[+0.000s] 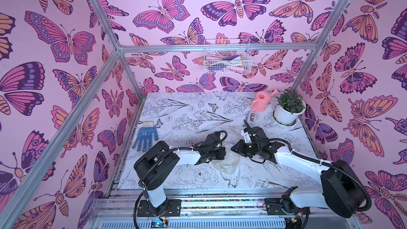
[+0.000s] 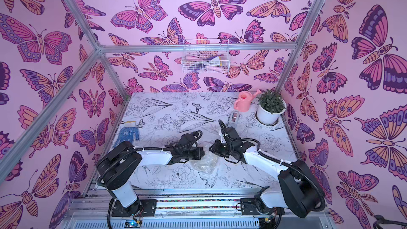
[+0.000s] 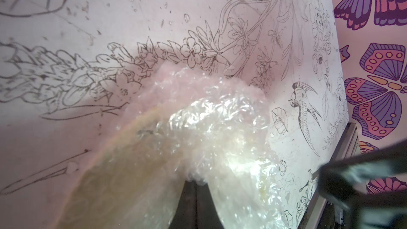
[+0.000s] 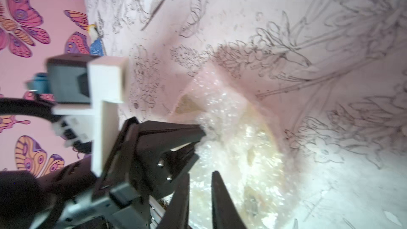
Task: Wrap dinner plates in bubble wrap
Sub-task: Wrap the plate in the bubble wrap.
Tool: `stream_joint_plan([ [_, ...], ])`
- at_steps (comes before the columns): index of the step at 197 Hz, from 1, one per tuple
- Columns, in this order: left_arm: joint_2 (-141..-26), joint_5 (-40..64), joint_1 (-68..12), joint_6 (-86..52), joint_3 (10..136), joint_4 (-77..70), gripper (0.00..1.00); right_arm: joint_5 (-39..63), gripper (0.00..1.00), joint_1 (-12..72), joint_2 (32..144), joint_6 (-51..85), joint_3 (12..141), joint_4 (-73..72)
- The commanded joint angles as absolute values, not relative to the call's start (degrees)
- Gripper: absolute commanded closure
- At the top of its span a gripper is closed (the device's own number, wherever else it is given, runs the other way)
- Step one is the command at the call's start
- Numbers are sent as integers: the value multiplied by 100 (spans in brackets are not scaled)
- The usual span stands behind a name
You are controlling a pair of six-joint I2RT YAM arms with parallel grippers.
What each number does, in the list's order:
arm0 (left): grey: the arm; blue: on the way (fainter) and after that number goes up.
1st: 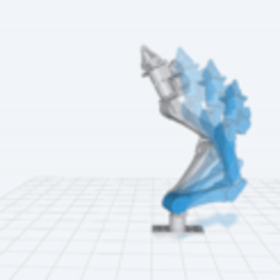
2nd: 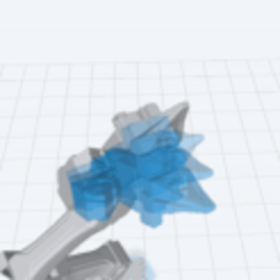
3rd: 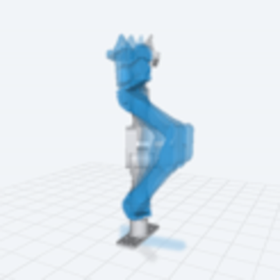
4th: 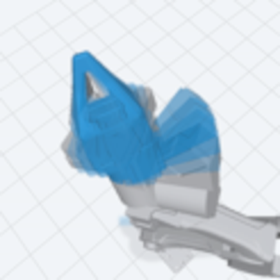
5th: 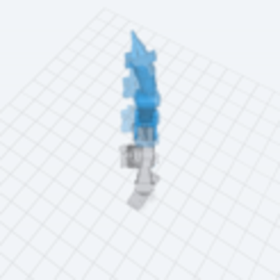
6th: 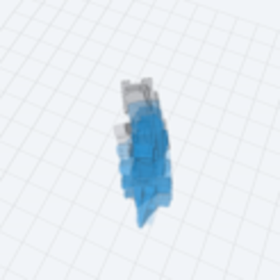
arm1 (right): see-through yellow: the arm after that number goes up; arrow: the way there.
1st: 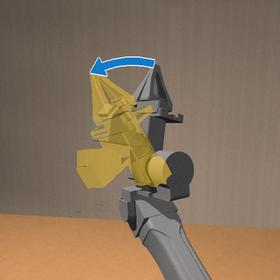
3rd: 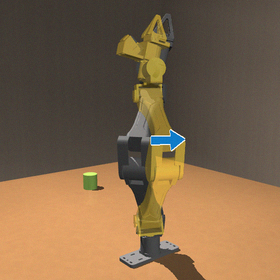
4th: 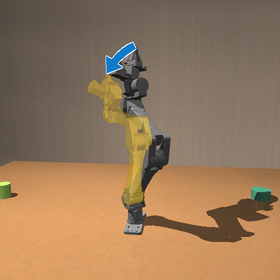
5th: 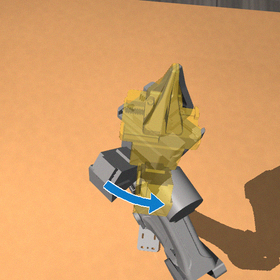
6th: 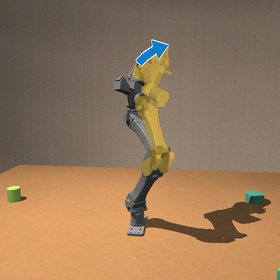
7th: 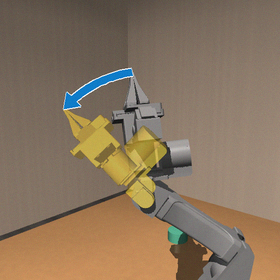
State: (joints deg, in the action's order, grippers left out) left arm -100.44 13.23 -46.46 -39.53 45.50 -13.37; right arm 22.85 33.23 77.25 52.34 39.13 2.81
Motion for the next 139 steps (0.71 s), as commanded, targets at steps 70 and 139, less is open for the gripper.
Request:
stream_joint_plan([
  [70,-10165,1172,-4715,-3829,4274,-475,100,2295,100,3446,9180,5456,3258,-442],
  [139,-8224,567,-4508,-3320,4865,1367,91,2250,100,3735,10116,5655,3708,-1039],
])
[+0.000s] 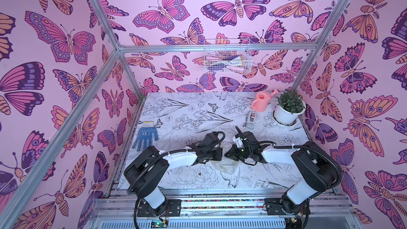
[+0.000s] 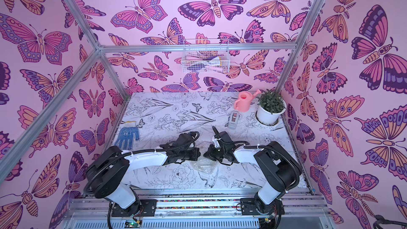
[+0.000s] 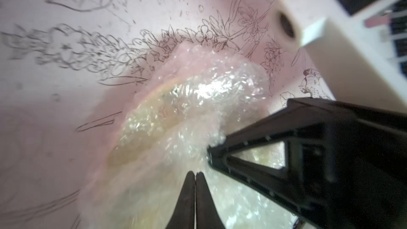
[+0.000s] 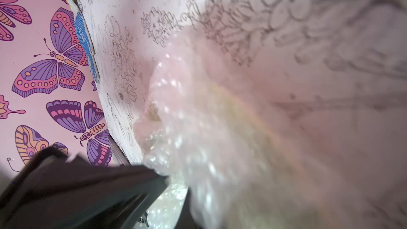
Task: Wrap dinner plates in bubble wrap
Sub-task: Wrap the plate in the bubble wrap.
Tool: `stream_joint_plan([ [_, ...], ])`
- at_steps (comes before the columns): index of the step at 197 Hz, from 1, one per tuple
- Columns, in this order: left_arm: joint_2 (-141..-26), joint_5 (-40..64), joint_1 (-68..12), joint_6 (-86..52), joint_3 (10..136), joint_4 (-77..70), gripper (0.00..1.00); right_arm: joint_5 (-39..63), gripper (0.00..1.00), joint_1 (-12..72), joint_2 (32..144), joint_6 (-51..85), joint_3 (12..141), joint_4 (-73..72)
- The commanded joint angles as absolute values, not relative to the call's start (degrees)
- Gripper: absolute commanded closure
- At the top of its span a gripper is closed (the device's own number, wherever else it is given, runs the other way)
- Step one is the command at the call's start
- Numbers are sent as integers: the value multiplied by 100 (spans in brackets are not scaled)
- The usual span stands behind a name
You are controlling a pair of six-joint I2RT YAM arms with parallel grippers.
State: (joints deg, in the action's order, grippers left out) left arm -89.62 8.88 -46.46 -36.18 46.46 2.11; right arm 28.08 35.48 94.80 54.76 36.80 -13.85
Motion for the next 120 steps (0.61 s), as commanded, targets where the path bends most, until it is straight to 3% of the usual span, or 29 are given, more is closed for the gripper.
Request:
stream_joint_plan([
  [1,-8199,574,-4495,-3321,4863,1387,91,2250,100,3744,10134,5662,3717,-1051],
  [54,-7566,994,-3987,-3630,4351,1653,95,2303,100,4129,10965,6134,4528,-1664],
  [120,-8632,1881,-3889,-3910,4153,264,100,2324,100,4158,10854,6004,4475,-1520],
])
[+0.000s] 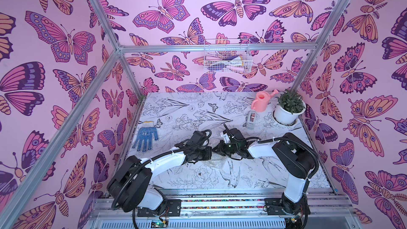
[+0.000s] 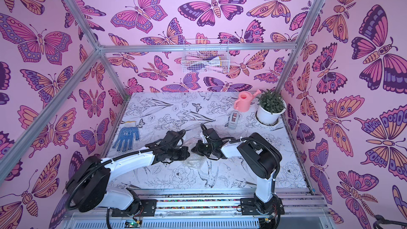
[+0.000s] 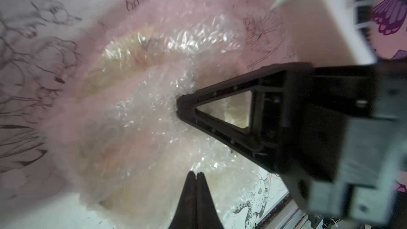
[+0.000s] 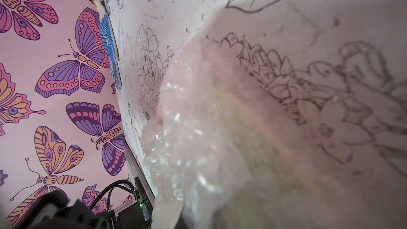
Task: Wrap dinner plates in bubble wrap
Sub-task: Wrap the plate in the bubble wrap.
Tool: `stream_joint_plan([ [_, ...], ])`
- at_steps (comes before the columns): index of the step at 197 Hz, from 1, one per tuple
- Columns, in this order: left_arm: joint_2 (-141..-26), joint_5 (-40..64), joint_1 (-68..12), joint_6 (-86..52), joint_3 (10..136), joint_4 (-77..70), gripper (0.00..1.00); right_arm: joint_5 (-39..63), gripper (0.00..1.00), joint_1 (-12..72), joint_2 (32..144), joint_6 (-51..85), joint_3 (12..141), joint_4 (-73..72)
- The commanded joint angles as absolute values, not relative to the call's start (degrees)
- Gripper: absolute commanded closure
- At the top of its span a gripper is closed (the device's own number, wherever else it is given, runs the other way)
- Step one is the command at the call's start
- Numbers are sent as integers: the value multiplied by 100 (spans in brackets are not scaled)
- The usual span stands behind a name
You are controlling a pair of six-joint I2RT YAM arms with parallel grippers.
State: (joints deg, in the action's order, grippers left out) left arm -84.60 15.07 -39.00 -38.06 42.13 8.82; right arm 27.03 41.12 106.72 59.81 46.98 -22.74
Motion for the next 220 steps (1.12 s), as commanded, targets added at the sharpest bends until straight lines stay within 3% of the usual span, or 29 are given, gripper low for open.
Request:
stream_joint_plan([
  [1,-8640,1894,-3887,-3897,4155,242,100,2327,100,4158,10854,6008,4474,-1521],
  [74,-8514,1218,-3884,-3751,4195,425,100,2332,100,4158,10854,5818,4597,-1248],
  [170,-9563,1311,-3897,-3910,3696,27,100,2389,100,4036,10566,5564,4741,-901],
  [194,-9502,1298,-3899,-3973,3462,-127,100,2349,76,3767,9938,5298,4823,-368],
  [220,-9504,1324,-3902,-3999,3332,-215,100,2431,66,3260,9218,4892,4967,256],
])
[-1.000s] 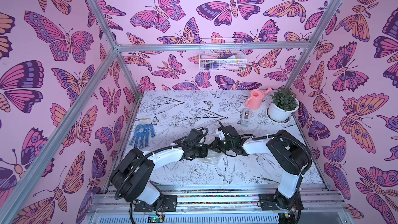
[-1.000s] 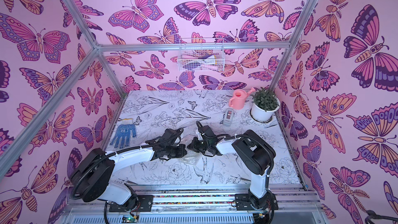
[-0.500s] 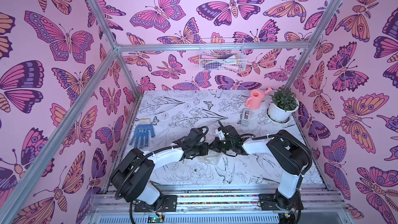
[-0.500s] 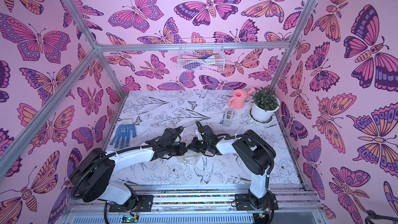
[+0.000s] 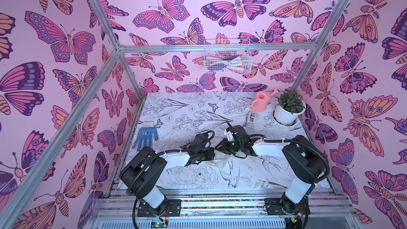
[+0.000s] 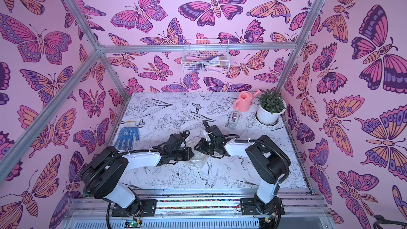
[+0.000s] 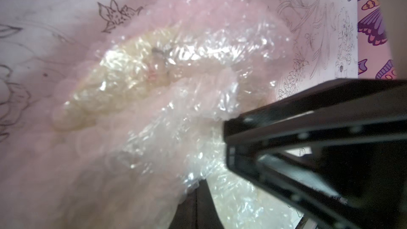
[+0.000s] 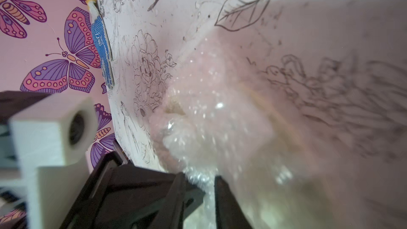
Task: Wrap dinner plates in bubble wrap
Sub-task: Wrap the plate in the bubble wrap, then pull the tape from the tape cutter.
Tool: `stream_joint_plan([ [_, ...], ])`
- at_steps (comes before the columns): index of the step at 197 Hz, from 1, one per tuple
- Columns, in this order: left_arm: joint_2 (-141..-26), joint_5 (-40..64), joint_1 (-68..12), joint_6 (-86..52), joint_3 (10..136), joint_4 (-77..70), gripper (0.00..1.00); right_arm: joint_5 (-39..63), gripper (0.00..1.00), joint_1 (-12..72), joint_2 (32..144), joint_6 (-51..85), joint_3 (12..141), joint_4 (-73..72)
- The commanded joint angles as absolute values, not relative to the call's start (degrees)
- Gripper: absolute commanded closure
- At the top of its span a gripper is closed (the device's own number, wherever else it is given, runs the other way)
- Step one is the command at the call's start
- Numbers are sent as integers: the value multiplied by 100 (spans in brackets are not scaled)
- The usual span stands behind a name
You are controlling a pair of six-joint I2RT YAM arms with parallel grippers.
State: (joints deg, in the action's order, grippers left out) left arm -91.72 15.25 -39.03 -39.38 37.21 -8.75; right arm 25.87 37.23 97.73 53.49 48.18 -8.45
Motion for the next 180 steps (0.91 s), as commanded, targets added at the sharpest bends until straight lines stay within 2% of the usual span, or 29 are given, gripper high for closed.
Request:
stream_joint_plan([
  [1,-9502,1326,-3898,-3999,3332,-217,100,2437,66,3239,9197,4876,4971,277],
  [39,-9576,1386,-3895,-3990,3392,-246,100,2556,64,2101,8533,4279,5188,992],
  [84,-9646,1457,-3900,-3966,3453,-237,100,2970,69,604,8881,3638,5813,1111],
  [101,-9621,1446,-3895,-3968,3430,-237,100,3309,74,265,9437,3552,6263,1150],
  [134,-9563,1441,-3885,-3990,3401,-237,100,4393,74,-201,10373,3936,6623,324],
  [180,-9550,1417,-3890,-3996,3375,-202,100,4541,71,-358,11032,3696,6969,457],
])
